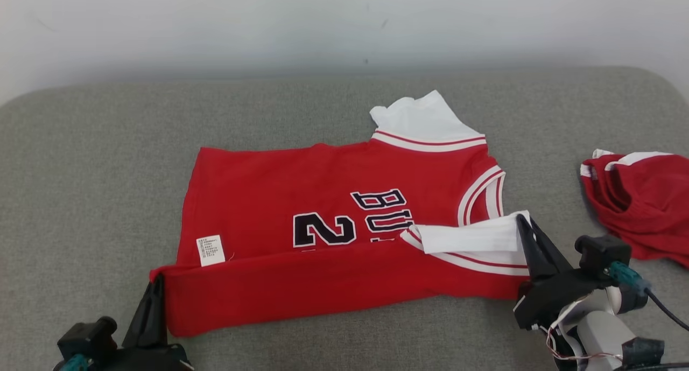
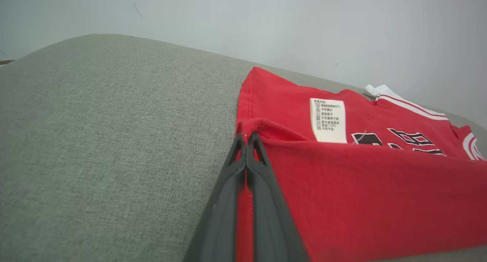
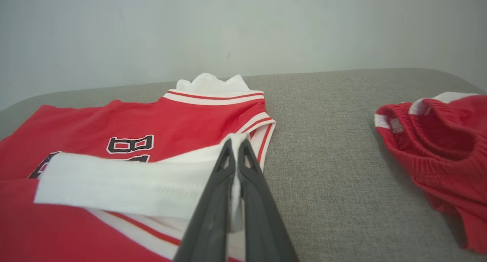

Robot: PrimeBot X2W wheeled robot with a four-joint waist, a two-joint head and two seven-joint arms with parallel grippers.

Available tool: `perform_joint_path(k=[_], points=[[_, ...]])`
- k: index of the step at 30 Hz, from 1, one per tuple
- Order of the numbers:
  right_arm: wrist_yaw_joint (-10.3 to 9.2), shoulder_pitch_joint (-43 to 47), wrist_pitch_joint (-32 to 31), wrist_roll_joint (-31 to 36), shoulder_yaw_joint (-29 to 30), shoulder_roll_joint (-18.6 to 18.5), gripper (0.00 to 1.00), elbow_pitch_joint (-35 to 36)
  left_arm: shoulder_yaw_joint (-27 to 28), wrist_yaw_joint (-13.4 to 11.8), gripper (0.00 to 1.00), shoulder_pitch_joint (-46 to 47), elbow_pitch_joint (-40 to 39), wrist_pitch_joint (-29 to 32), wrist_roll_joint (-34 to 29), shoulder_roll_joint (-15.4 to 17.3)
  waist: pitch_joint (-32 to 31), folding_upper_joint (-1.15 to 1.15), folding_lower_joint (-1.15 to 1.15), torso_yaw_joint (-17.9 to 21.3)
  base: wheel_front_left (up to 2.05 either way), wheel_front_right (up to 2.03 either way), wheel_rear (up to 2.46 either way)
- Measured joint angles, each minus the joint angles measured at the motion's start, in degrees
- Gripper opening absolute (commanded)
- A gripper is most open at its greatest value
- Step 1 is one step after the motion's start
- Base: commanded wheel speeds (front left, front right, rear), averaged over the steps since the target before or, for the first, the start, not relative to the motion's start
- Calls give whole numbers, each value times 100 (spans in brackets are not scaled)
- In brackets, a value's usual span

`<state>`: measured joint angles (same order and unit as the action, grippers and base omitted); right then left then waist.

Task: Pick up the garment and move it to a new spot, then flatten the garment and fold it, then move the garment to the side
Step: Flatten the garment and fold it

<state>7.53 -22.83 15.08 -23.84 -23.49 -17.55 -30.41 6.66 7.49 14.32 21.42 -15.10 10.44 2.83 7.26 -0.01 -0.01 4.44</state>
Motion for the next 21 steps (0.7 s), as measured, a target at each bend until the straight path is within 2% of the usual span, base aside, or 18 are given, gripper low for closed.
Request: perform_joint_path(k=[21], points=[[0, -786, 1, 163, 11, 60, 0, -465, -164, 0, 0, 722, 269, 1, -218, 2, 653, 0, 1, -164, 0, 0, 0]])
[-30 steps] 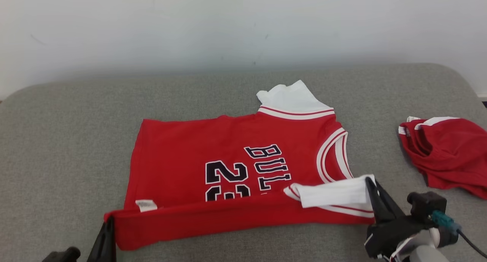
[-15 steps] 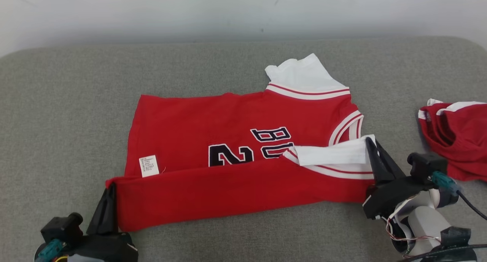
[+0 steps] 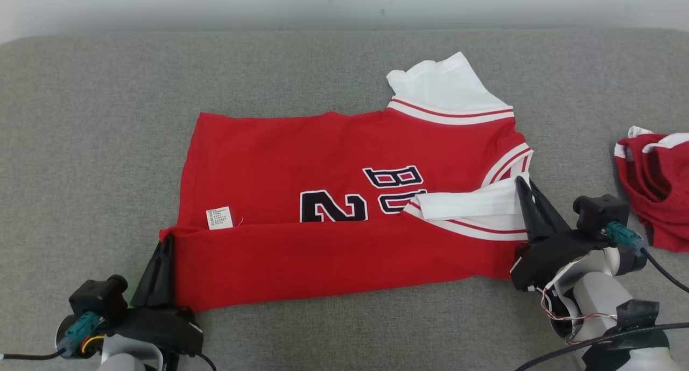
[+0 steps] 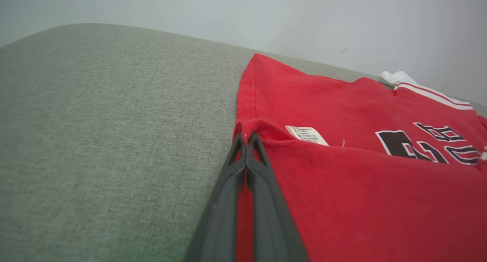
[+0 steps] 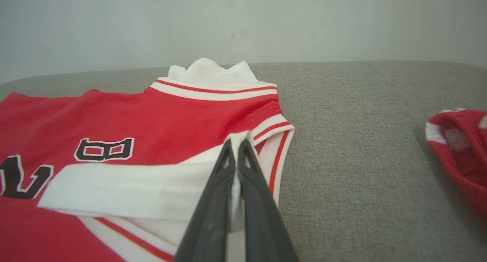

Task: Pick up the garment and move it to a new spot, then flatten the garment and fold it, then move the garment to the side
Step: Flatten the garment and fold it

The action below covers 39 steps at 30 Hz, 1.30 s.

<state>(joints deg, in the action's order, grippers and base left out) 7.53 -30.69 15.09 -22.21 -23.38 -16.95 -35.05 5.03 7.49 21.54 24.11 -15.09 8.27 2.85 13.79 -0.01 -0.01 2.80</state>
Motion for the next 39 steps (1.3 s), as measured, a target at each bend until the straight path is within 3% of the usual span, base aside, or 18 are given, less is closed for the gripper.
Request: perform_joint_path(k=[1, 2, 3, 4, 15, 28, 39], points=[[0, -37, -1, 1, -1, 18, 0, -49, -13, 0, 0, 16, 7, -1, 1, 2, 25, 0, 0, -2, 0, 0, 0], [0, -69, -1, 0, 9, 38, 31, -91, -27, 0, 16, 28, 14, -1, 1, 0, 50, 0, 0, -5, 0, 0, 0], [0, -105, -1, -13, 30, 63, 89, -151, -23, 0, 40, 53, 33, 0, 10, -4, 75, 0, 0, -9, 0, 0, 0], [0, -159, -1, -36, 58, 87, 100, -223, -7, 0, 100, 96, 45, -1, 35, -4, 102, 0, 0, -14, 0, 0, 0], [-1, -116, 1, 538, 1134, 257, 100, 63, 20, -307, 100, 54, -232, -1, -98, 1, 97, 0, 0, -94, 0, 0, 0], [-1, 1248, 0, 620, 1031, 327, 100, 223, -34, -433, 100, -738, -475, -1, 60, 1, -332, 1, 2, -69, 0, 0, 0], [0, 988, 16, 610, 829, 336, 100, -601, -202, -436, 100, -801, -513, -1, 183, 1, -294, 1, 1, -170, 0, 0, 0]])
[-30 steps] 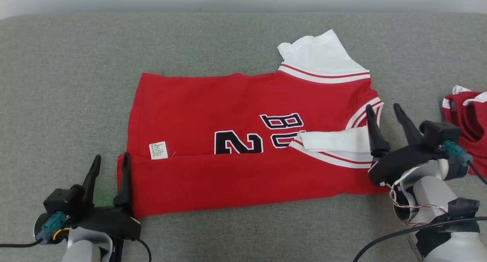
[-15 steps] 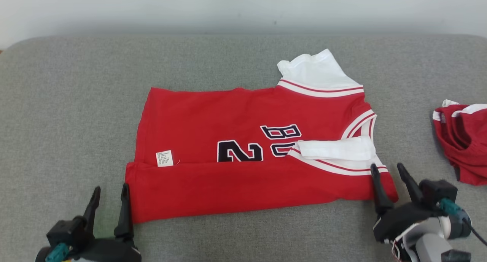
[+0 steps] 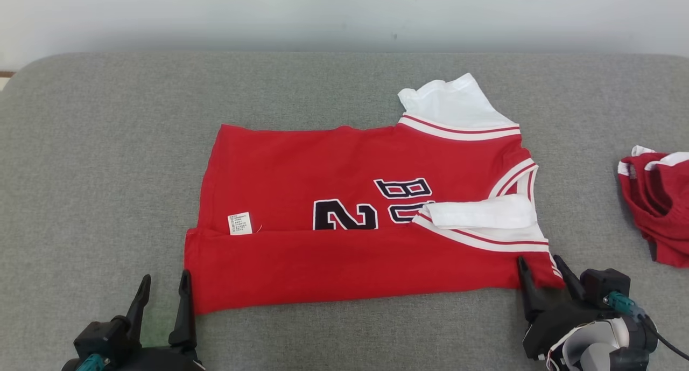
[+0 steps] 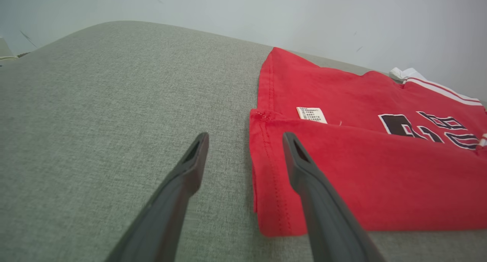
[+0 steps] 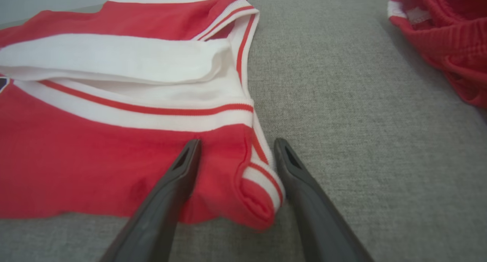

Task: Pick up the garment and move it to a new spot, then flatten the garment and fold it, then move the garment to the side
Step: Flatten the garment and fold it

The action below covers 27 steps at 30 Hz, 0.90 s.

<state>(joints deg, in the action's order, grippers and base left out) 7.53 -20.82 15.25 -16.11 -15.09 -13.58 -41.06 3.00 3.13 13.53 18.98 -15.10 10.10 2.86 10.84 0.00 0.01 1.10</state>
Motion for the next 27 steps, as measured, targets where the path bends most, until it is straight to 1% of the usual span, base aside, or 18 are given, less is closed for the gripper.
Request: perform_joint_path(k=[1, 2, 3, 10, 13, 19, 27], points=[[0, -98, 34, -7, -10, 8, 47, -178, -8, 0, 100, 3, 1, 0, 12, 0, 4, 0, 0, -34, 0, 0, 0], [0, -135, 36, -9, -20, 11, 26, -245, -14, 5, 100, 3, 2, 0, 13, -1, 4, 0, 0, -48, 0, 0, 0], [0, -177, 37, -21, -29, 15, 0, -291, -16, 5, 100, 3, 1, 0, 15, 0, 2, 0, 0, -60, 0, 0, 0], [9, -204, 24, -48, -23, 14, 0, -269, -56, 41, 100, -1, -13, 0, 133, 1, -9, 0, -1, -36, 0, 0, 0], [9, -193, 13, -42, -1, -57, 0, -235, -179, 111, 100, 0, 65, 0, 223, -2, 3, 0, -1, 4, 0, 0, 0], [9, -195, 12, -24, -21, -93, 0, -183, -368, 191, 100, 69, 331, 0, 563, 1, 44, -1, -1, 90, 0, 0, 0], [8, -208, 3, -1, -100, -91, 0, -94, -543, 369, 100, 140, 656, 0, 999, -3, 77, -1, -1, 182, 0, 0, 0]])
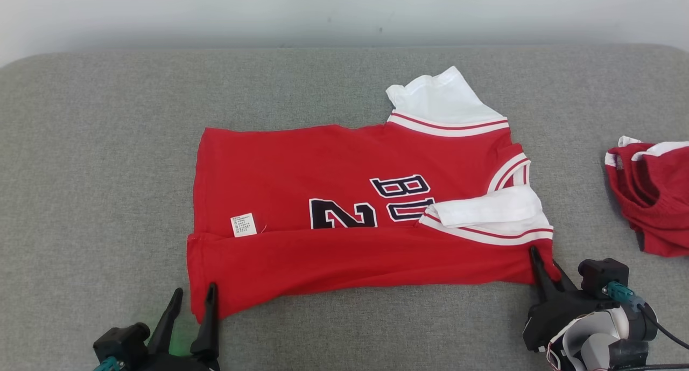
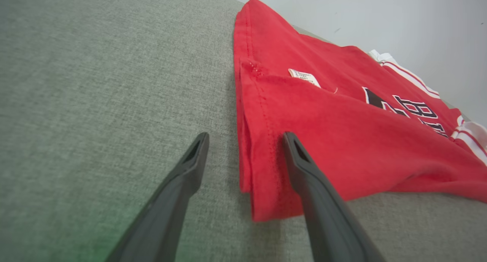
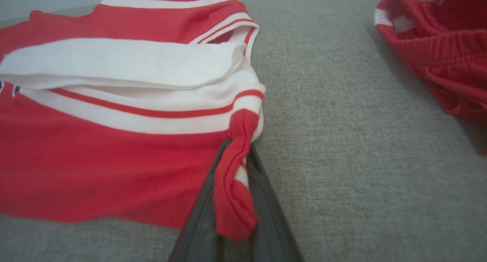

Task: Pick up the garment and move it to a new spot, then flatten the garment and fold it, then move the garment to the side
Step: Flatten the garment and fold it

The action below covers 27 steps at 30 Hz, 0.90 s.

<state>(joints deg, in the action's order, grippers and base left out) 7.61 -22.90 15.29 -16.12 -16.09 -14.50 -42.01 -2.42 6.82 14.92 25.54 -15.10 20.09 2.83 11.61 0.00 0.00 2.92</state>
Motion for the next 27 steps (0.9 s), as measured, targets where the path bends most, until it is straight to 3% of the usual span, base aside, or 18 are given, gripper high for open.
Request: perform_joint_path(k=[2, 3, 5, 6, 13, 27], points=[[0, -2, -8, 0, -16, 0, 0, 15, -49, 20, 100, 44, 33, 0, 113, 3, 5, 0, 0, 10, 0, 0, 0], [0, -2, -8, 0, -16, 0, 0, 15, -49, 20, 89, 44, 33, 0, 113, 3, 5, 0, 0, 10, 0, 0, 0], [-5, -3, -9, 0, -30, -1, 0, 25, -104, 44, 34, 55, 68, 0, 133, 0, 3, 0, 0, 14, 0, 0, 0], [-5, -4, -9, 0, -37, -3, 0, 30, -120, 49, 0, 57, 76, 0, 135, 0, 0, 0, 0, 15, 0, 0, 0], [-7, 7, -15, -1, -85, -8, 0, 31, -261, 60, 0, 62, 168, 0, 210, 0, -87, 0, 0, 17, 0, 0, 0], [-7, 591, -18, -59, -323, 89, 0, 25, 242, 66, 0, -522, 400, 1, -177, -3, -895, 0, 1, 128, 0, 0, 0]])
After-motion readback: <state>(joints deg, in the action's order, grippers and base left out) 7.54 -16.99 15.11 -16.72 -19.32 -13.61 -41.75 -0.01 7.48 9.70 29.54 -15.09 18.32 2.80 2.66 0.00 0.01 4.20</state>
